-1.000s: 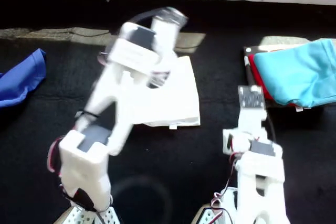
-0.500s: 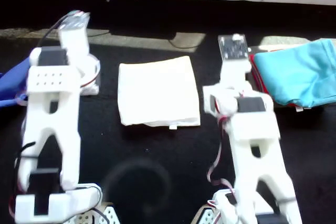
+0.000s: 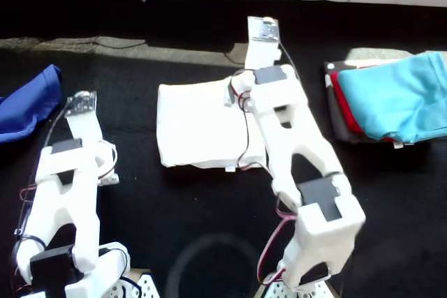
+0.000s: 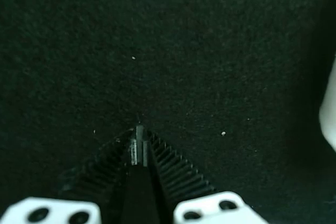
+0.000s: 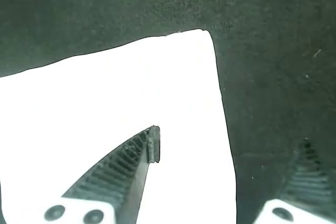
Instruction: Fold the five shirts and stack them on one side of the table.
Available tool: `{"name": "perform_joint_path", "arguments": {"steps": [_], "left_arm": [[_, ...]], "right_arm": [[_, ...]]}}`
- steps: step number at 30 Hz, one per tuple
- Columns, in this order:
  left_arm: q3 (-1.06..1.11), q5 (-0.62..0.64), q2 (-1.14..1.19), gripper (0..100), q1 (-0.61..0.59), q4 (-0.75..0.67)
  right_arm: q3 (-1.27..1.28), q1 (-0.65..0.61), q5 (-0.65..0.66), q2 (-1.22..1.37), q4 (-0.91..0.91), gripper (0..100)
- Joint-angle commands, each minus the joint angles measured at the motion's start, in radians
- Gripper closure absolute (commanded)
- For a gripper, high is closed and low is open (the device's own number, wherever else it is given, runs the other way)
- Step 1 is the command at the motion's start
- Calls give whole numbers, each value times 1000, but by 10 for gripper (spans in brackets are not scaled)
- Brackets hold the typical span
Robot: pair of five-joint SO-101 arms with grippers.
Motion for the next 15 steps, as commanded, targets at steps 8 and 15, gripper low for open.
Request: {"name": "perform_joint_path", "arguments": {"steps": [8, 15], "left_arm": [[84, -11, -38, 991, -7, -120], [87, -11, -38, 991, -7, -120]], "right_arm": [[-99, -30, -12, 216, -36, 619], [-127, -44, -12, 338, -90, 624]]}}
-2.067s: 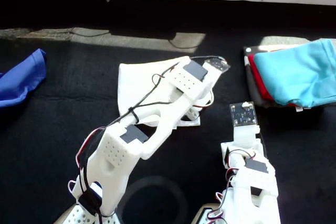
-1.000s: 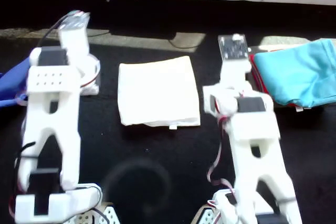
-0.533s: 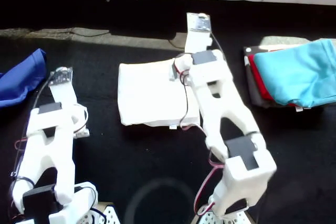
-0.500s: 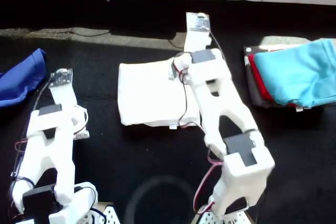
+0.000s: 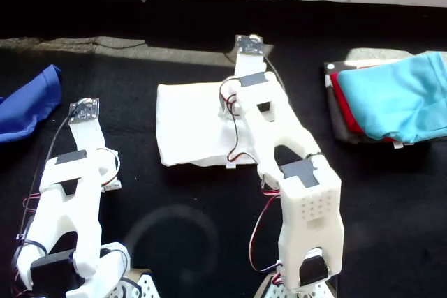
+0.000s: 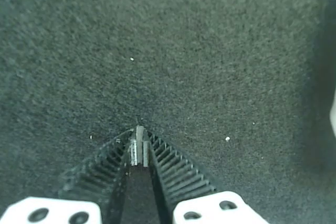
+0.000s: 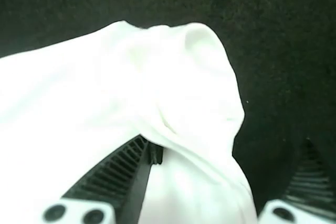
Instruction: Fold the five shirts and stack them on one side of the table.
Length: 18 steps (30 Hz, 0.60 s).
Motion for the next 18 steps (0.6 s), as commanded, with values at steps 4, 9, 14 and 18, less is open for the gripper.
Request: {"name": "perform_joint_path", "arguments": {"steps": [4, 9, 14, 18], "left_arm": [[2, -5, -15, 991, -7, -17], [2, -5, -15, 991, -7, -17], [2, -5, -15, 991, -7, -17], [2, -5, -15, 991, -4, -17]], "right_arm": [[-117, -21, -2, 64, 97, 833], [-245, -18, 40, 143, 242, 969], [-377, 8, 68, 176, 403, 991], [-487, 28, 126, 162, 538, 991]]}}
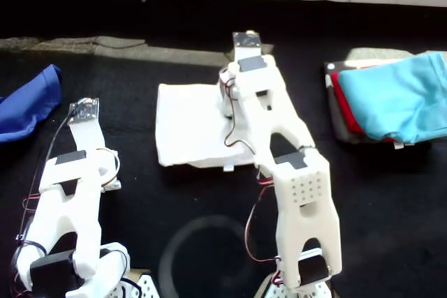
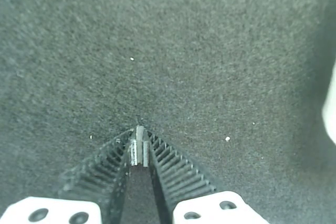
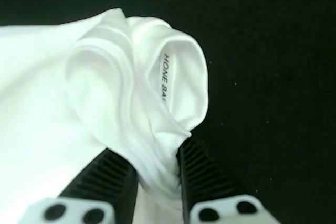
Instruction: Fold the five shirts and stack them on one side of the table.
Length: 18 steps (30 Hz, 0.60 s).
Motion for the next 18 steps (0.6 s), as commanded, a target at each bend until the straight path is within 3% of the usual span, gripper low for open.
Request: {"name": "perform_joint_path", "arguments": {"steps": [1, 9, 18], "left_arm": [[2, -5, -15, 991, -4, -15], [4, -5, -15, 991, -4, -15], [4, -5, -15, 991, -4, -15]], "right_arm": [[-101, 15, 41, -24, 143, 991], [-355, 59, 95, -203, 372, 991], [-381, 243, 262, -397, 377, 991]]}}
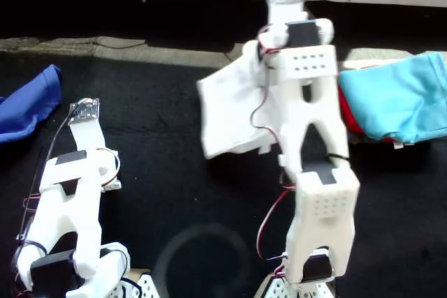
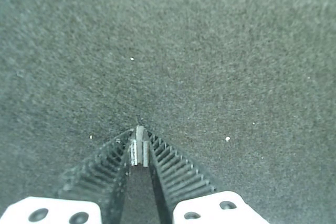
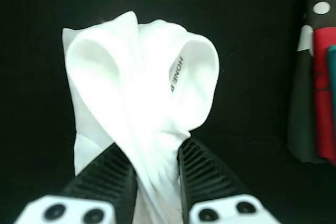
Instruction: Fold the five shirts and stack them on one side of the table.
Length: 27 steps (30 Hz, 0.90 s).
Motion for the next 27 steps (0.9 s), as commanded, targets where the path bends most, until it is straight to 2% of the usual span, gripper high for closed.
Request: {"name": "perform_joint_path", "arguments": {"steps": [1, 6, 19, 27], "left_arm": [[2, -5, -15, 991, -4, -15], [2, -5, -15, 991, -4, -17], [2, -5, -15, 991, -4, -17], [2, -5, -15, 991, -4, -17]], "right_arm": [[-48, 90, 83, -120, 12, 991], [-53, 199, 199, -191, 10, 991], [-61, 438, 400, -266, 4, 991], [-59, 588, 491, -263, -163, 991]]}}
